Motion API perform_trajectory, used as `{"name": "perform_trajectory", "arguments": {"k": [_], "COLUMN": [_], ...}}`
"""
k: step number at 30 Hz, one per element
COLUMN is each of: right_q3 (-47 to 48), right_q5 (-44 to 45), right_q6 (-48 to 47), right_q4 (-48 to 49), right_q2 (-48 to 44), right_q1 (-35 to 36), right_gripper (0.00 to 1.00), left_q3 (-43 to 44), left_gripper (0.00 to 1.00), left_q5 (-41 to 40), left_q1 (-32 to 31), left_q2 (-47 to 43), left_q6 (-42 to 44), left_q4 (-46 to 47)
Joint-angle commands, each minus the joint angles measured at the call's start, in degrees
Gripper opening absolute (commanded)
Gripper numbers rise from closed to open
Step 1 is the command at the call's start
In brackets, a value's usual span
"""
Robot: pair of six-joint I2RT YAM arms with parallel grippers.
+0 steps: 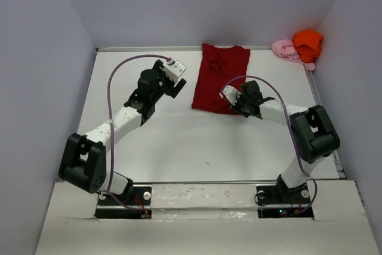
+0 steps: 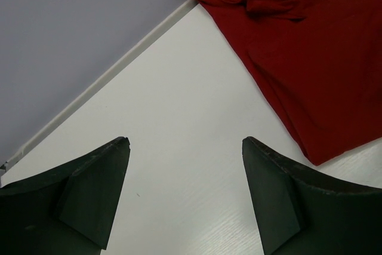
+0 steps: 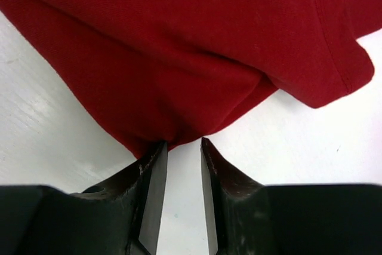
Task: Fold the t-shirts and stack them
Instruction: Fold the tshirt
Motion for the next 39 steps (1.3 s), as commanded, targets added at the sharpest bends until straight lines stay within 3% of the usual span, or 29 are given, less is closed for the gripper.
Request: {"name": "perform_trajectory", "arguments": {"k": [1, 2, 8, 25, 26, 27, 29, 33, 39], "right_q3": [1.5, 1.8, 2.6, -4.3, -4.4, -3.9, -1.7, 1.6, 3.0], "right_q5": [-3.2, -3.2, -1.9, -5.4, -6.1, -7.3, -7.9, -4.1, 3.8], "right_q6": [0.8, 0.8, 0.6, -2.2, -2.2, -1.6, -0.6, -1.5, -2.4], "right_q4": [-2.5, -2.7, -4.4, -17.1, -16.9, -16.5, -15.2, -12.3, -2.4], "right_q2": [1.2, 0.8, 0.0, -15.6, -16.0, -16.0, -14.8, -9.7, -3.8], "right_q1": [0.3, 0.3, 0.3, 0.3, 0.3, 0.8, 1.3, 4.2, 12.2], "right_gripper": [0.32, 0.24, 0.01, 0.00, 0.02, 0.22, 0.41, 0.61, 0.60], "left_q3": [-0.5, -0.5, -0.5, -0.1, 0.2, 0.4, 1.0, 1.5, -0.5], "left_gripper": [0.89, 0.89, 0.89, 0.89, 0.89, 0.89, 0.89, 0.89, 0.89], "left_q5": [1.2, 1.3, 1.4, 0.5, 0.3, 0.0, -0.8, -2.7, -8.7], "left_q1": [-0.5, -0.5, -0.9, -1.3, -1.3, -1.4, -1.4, -1.4, -1.4], "left_q2": [-2.0, -1.7, -0.4, 1.4, 1.7, 2.2, 2.8, 2.5, -0.3], "left_q6": [-1.0, -1.1, -1.2, -1.6, -1.8, -2.0, -2.2, -2.4, -2.6], "left_q4": [2.5, 2.5, 2.5, 2.4, 2.2, 2.1, 1.7, 1.0, 2.9]}}
